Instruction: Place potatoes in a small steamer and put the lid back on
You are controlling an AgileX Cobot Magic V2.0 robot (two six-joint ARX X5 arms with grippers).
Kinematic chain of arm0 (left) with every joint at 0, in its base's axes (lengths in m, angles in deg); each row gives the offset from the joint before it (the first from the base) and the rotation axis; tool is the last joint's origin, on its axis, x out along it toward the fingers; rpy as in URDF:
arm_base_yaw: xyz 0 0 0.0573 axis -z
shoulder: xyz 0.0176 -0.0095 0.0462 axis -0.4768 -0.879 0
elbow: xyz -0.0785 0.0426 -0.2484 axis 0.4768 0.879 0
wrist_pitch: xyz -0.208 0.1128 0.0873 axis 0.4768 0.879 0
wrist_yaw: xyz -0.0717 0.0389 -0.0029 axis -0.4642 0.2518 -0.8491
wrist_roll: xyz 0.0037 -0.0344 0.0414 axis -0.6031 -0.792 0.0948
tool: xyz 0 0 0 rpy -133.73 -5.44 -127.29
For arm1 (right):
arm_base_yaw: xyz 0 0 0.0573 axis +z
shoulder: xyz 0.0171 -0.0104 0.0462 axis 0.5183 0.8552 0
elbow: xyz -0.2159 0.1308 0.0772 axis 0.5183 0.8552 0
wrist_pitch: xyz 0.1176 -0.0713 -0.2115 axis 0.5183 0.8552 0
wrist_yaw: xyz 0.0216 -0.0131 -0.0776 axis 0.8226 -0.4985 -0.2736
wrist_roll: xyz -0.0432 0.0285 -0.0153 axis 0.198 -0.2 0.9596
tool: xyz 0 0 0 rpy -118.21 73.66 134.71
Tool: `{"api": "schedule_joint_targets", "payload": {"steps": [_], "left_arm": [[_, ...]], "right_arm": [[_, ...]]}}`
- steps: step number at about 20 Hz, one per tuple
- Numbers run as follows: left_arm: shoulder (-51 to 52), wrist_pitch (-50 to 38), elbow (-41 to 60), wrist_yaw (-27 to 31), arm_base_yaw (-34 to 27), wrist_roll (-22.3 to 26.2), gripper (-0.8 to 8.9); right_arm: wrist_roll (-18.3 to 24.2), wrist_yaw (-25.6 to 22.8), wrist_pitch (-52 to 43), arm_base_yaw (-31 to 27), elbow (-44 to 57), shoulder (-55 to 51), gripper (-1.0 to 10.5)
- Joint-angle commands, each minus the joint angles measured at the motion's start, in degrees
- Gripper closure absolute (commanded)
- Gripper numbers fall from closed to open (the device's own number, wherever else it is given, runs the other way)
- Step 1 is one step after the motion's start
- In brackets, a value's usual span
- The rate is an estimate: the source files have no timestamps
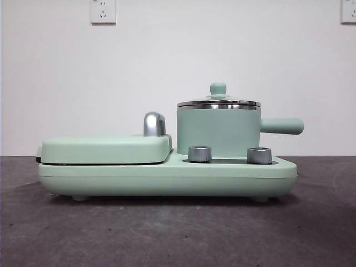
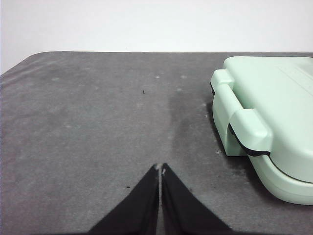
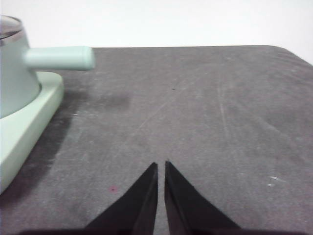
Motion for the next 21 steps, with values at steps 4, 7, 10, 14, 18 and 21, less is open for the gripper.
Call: {"api": "schedule_joint_targets", "payload": {"steps": [4,7,10,14,18,21], "left_arm": [[0.1,0.3,1.1,0.0,0.0,0.3,8.08],[0.1,0.3,1.1,0.0,0.0,0.3,8.08],[0.1,0.3,1.1,0.0,0.0,0.3,8.08],[0.1,0.3,1.1,0.0,0.0,0.3,8.08],[0.1,0.3,1.1,0.0,0.0,0.3,8.08],[0.1,0.3,1.1,0.0,0.0,0.3,8.08]], "right_arm": [[0.8,0.0,-0.2,-0.1,0.5,0.0,9.2],[0.8,0.0,-0.8,-0.1,0.5,0.0,9.2],[0.8,0.0,-1.0,-0.1,0.5,0.0,9.2],[0.8,0.0,-1.0,-0.1,0.5,0.0,9.2],[0.8,0.0,-1.0,-0.1,0.5,0.0,9.2],[0.8,0.0,-1.0,-0.1,0.5,0.0,9.2]]}}
